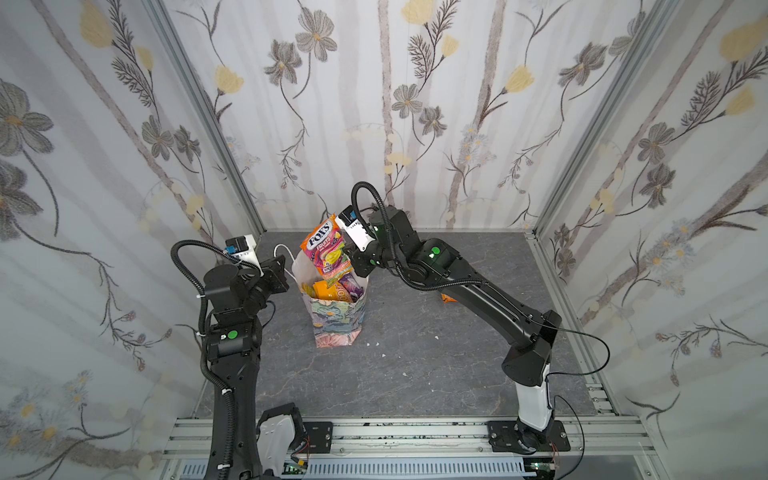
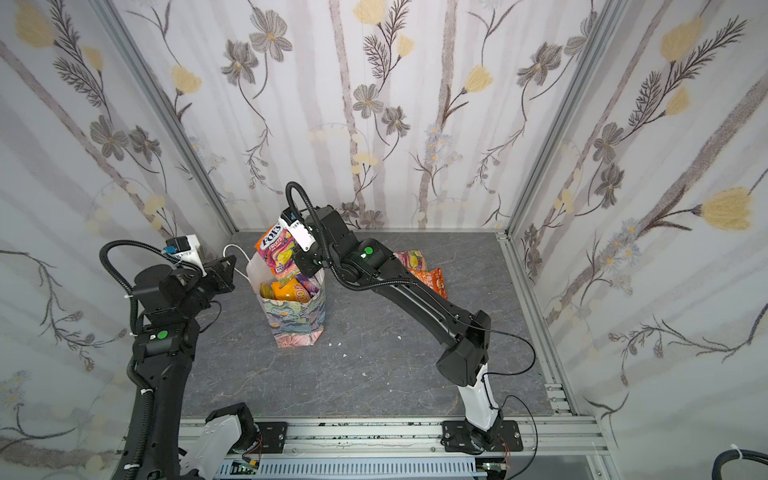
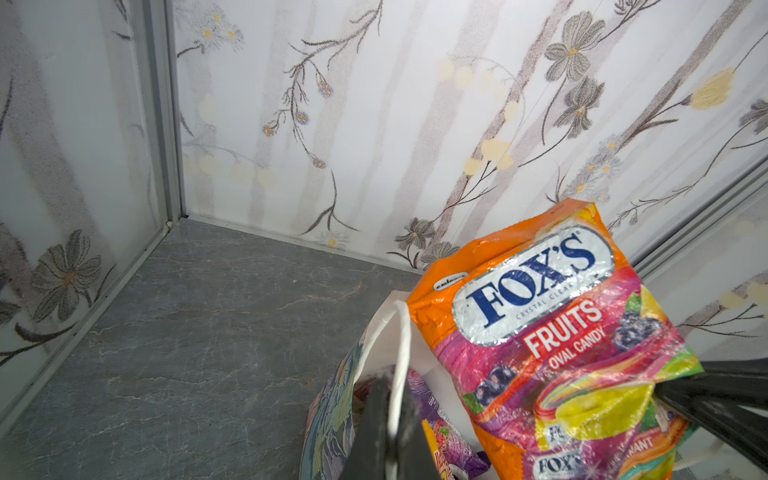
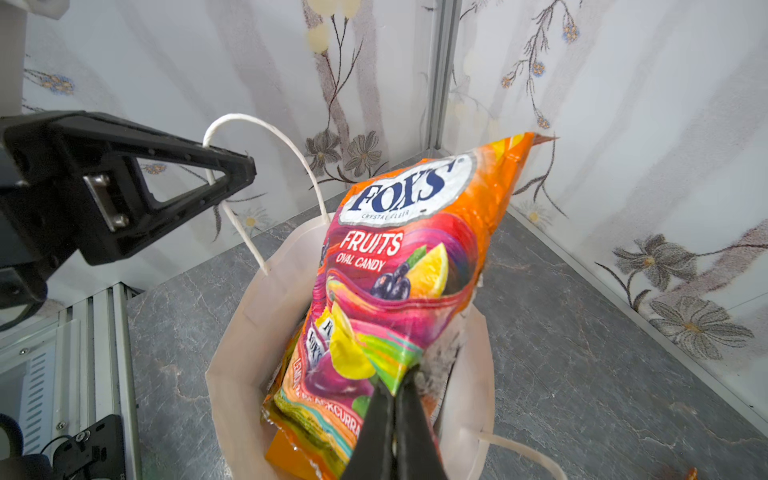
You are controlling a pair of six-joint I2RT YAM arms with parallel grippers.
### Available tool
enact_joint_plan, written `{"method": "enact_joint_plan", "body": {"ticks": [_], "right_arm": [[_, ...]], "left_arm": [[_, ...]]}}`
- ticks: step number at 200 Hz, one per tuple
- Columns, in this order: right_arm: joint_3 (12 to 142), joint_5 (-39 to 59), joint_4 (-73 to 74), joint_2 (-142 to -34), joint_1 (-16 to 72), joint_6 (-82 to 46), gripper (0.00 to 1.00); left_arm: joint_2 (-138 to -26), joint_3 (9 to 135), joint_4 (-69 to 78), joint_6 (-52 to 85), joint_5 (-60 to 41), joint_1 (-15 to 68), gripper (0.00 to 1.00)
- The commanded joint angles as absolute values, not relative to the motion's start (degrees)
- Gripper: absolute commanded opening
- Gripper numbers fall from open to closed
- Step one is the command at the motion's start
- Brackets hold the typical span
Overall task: Place the snacks into the paper bag
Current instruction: 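Carry the Fox's Fruits bag with the right gripper over the paper bag, then lower the Fox's Fruits bag into the paper bag and open the right gripper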
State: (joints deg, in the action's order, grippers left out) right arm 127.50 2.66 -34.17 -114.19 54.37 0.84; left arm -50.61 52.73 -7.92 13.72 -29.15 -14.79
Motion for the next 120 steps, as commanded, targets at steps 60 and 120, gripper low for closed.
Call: {"method": "enact_joint_plan", "body": {"ticks": [60,120], "right_arm": [[128.1,2.3,-35.1,-115.7,55.5,4.4,0.0],[128.1,1.1,-35.8,-115.3,55.6,4.8,0.42]], "left_arm": [[-50.5,52.6,-5.7,13.3,-29.1,-14.9,0.06],[-50.4,52.6,-5.7,13.4,-29.2,-14.9,0.07]]}}
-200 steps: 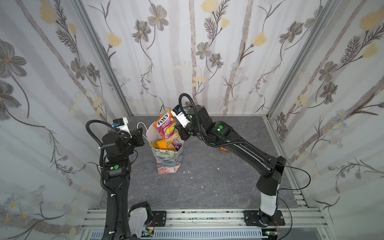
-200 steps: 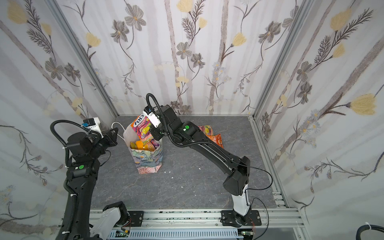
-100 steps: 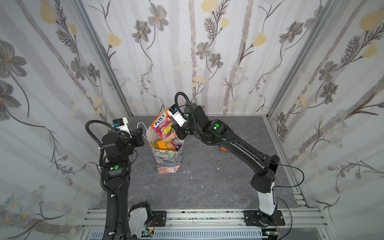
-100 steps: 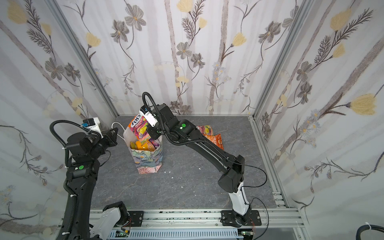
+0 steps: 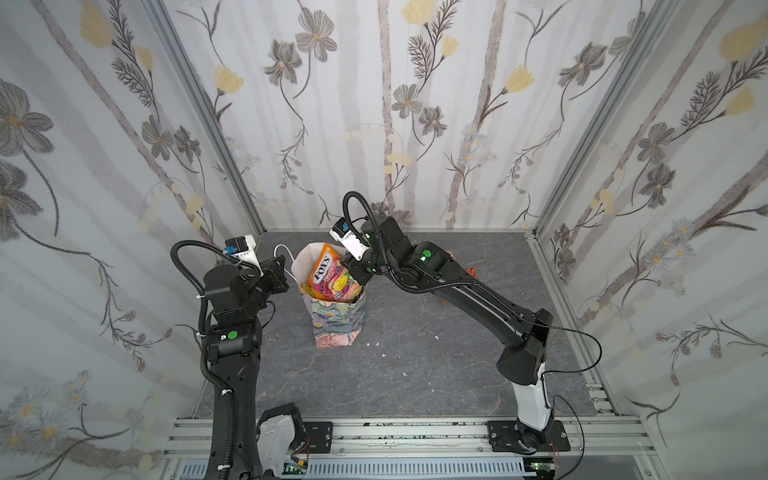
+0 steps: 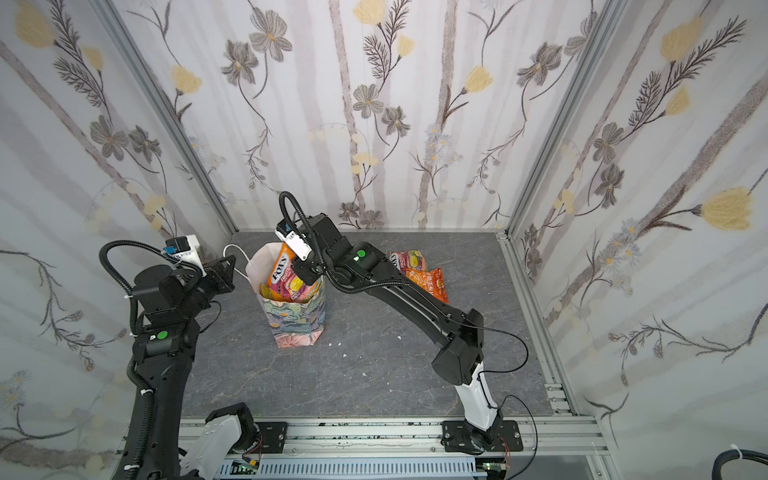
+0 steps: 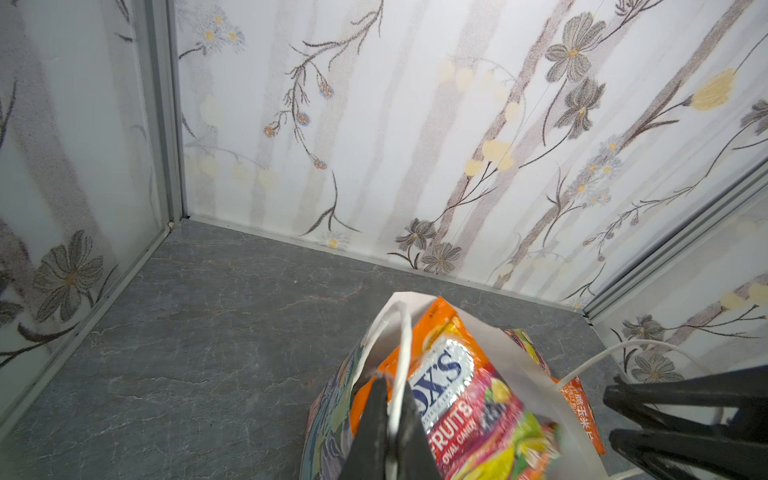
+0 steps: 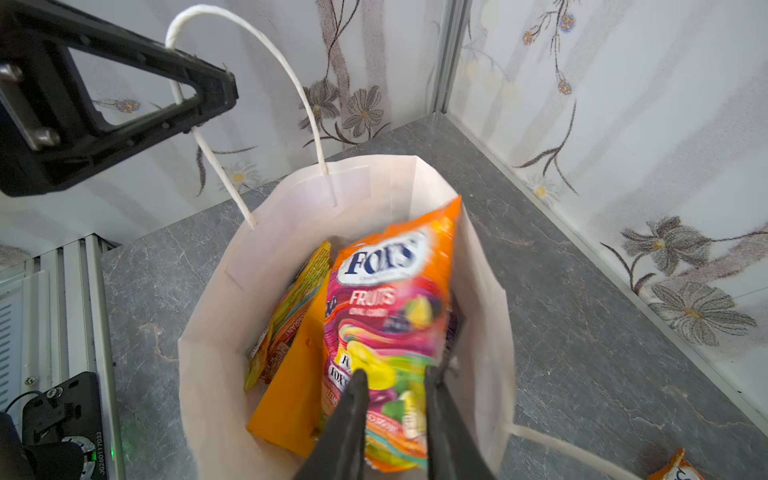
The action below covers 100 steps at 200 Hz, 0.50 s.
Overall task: Place the snacks into the paper bag
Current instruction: 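Lower the Fox's Fruits bag into the paper bag and open the right gripper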
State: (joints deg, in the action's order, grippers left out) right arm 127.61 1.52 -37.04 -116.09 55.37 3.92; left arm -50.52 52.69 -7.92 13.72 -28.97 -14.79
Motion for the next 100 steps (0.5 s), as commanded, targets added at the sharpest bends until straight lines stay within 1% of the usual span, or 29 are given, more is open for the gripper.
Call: {"method": "enact_joint_plan", "body": {"ticks": [1,84,100], "right_arm": [[128.1,1.1,-35.8,-115.3,55.6,4.8,0.42],[128.4,0.8,-34.1,-114.3,56.0,4.4,0.46],[129.2,-2.7,-34.2,-115.1,56.3,3.3,0.49]], "left_arm": [[-50.4,52.6,-5.6,13.4,-29.2,-14.9,0.07],[-49.9,52.5,-5.4,13.4,-28.7,-14.9,0.06],[-49.6,52.4,-5.4,13.3,-28.2,-14.9,0.06]]}}
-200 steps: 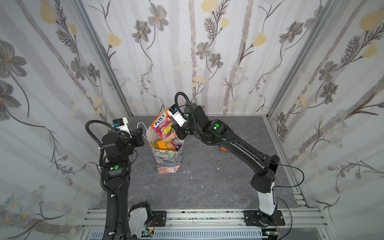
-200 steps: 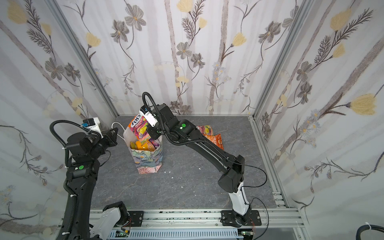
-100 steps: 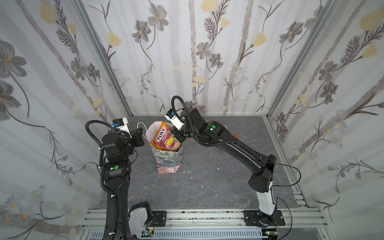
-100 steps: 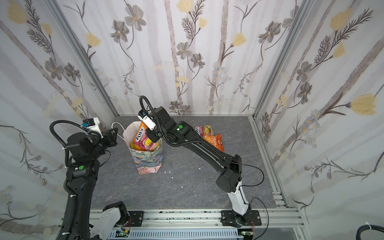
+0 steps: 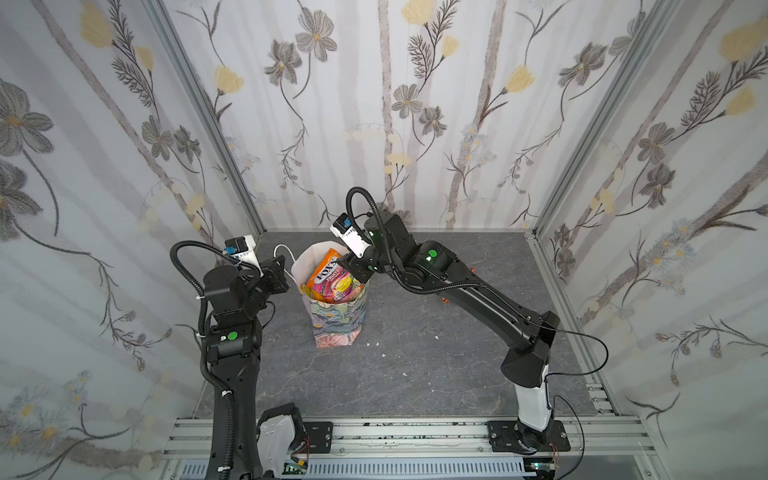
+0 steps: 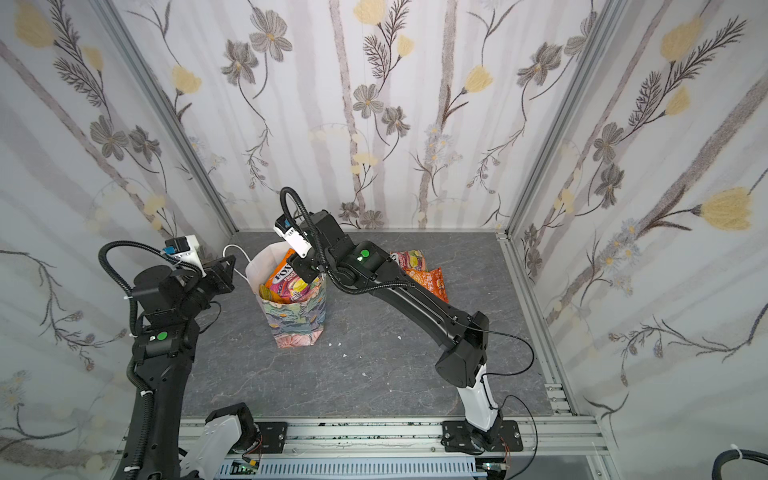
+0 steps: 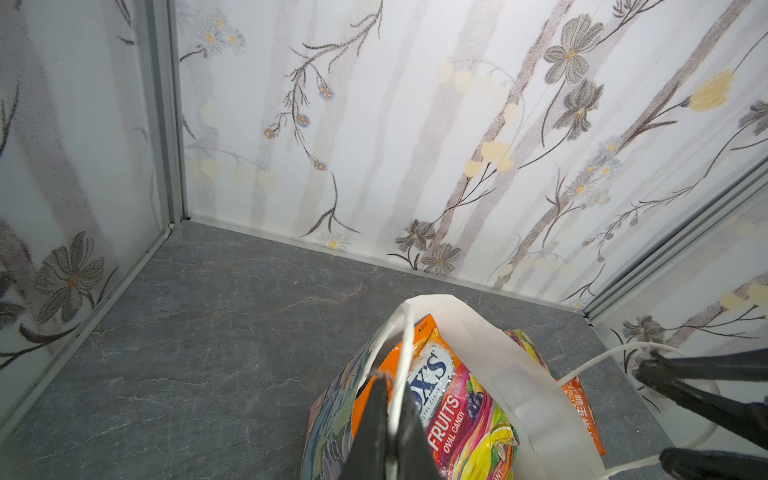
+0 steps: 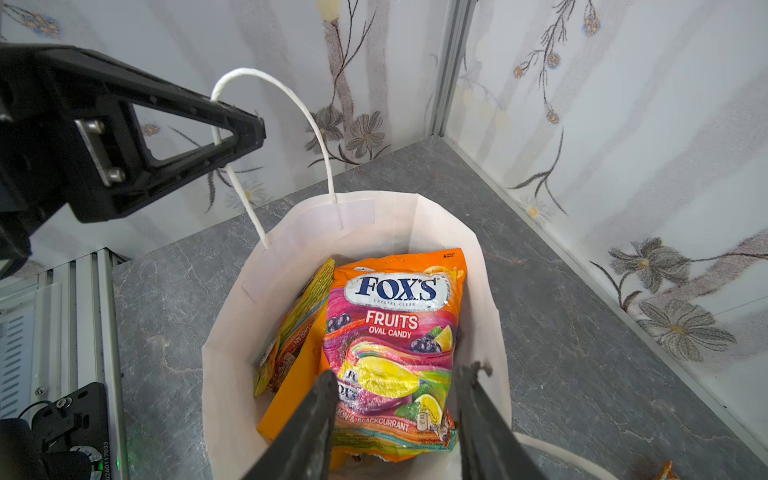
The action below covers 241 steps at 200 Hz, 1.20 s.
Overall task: Place the snacks into the paper bag
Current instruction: 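Lower the Fox's Fruits bag into the paper bag and open the right gripper, then raise the right gripper out of the paper bag toward the orange crisps bag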
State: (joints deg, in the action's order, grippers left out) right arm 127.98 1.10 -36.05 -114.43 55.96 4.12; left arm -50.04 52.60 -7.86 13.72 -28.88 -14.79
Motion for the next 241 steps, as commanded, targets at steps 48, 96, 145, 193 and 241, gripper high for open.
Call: {"method": "enact_joint_plan", "body": {"ticks": [48,96,145,193,241], "right_arm": [[127.0,-18.2,-34.3,-110.8,56.4,-0.3,0.64],[113.0,-20.5,-30.9,-102.0,57.1,-7.3,0.72],[102.3,-14.4,-21.1,-100.5,56.3,-12.6,0.72],[108.6,-12.2,-20.0,-103.1,52.9,-7.7,0.06],[122.0,-4.9,-20.0,-105.7,50.3,-1.4,0.0]], "left_arm": [[-49.2,52.0,-4.8,13.6,-28.0,-14.9,0.06],[-49.4,51.7,-3.4,14.9,-30.3,-14.9,0.05],[-49.7,51.6,-3.1,15.1,-31.1,-14.9,0.05],[-50.7,51.9,-2.6,15.4,-31.5,-14.9,0.04],[-54.7,56.8,4.1,22.1,-40.7,-13.7,0.0]]}}
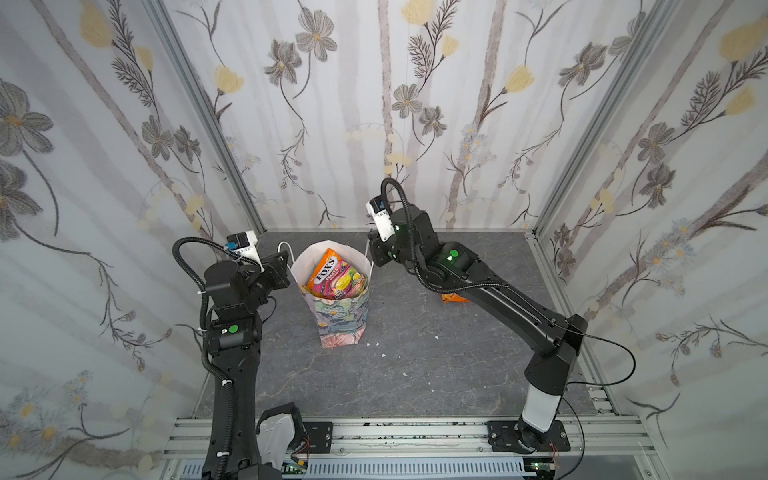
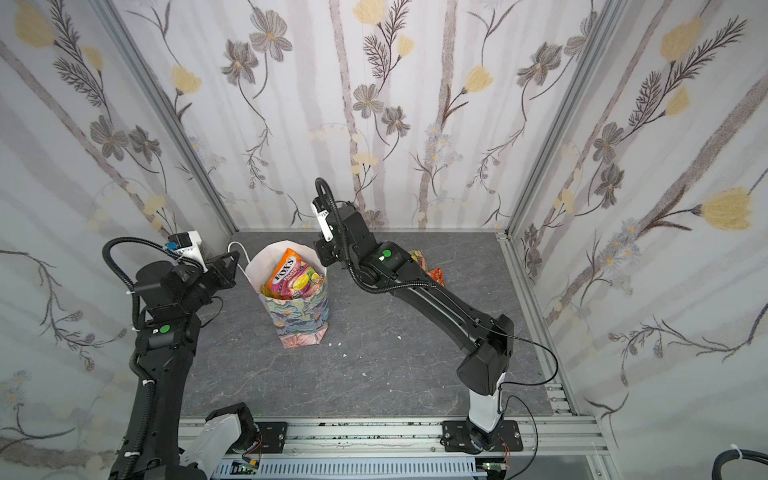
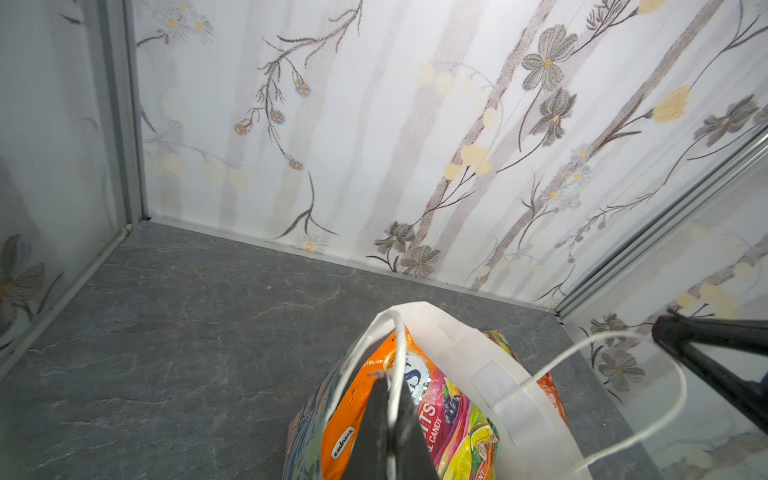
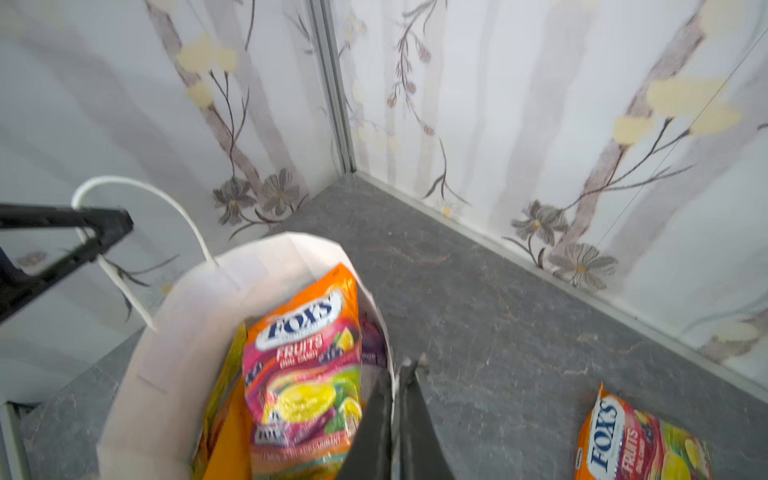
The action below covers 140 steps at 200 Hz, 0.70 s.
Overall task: Place the snacks into the paper bag
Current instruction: 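Raise the right gripper out of the paper bag toward the orange crisps bag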
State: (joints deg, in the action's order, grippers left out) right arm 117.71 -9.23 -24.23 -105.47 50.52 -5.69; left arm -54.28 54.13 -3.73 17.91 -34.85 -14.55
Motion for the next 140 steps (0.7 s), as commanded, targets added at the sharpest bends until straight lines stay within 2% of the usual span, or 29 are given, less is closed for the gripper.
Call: {"method": "enact_joint_plan", "body": {"ticks": [1,40,48,52,74,91,101,140], "right_arm": [[122.1,-4.8,-20.0,-105.7,50.3,-1.4,0.0],[117.0,-3.5,-21.9,-104.5,49.4,-1.8,0.01],[116.8,-5.0,-23.9,-104.3,49.3,-2.1,0.25],[116.5,-6.1,-24.7,-103.8,49.3,-2.5,0.34],[112.2,-11.1,-25.6,-99.5,49.5,-4.9,0.46],[108.1,-12.7,-25.5,-96.9,50.8,-7.1,0.66],[104.7,-12.7,-23.9,-95.2,51.7,-7.9,0.7],[96.3,-11.3,-17.6,-93.5,54.2,-12.8,0.71]], "left_arm": [[-54.7,56.8,4.2,22.2,-40.7,-13.7,0.0],[-51.4,51.4,6.3,21.0,-38.2,-12.5,0.0],[-50.8,50.1,6.3,21.0,-37.4,-12.2,0.0],[-50.7,49.6,5.9,20.8,-36.9,-12.1,0.0],[-50.6,49.2,3.7,18.9,-34.5,-11.6,0.0],[-50.8,49.8,2.3,17.9,-33.7,-11.6,0.0],[-50.8,50.1,2.2,17.8,-33.4,-11.5,0.0],[-50.4,50.0,1.9,17.3,-32.5,-11.5,0.0]]}}
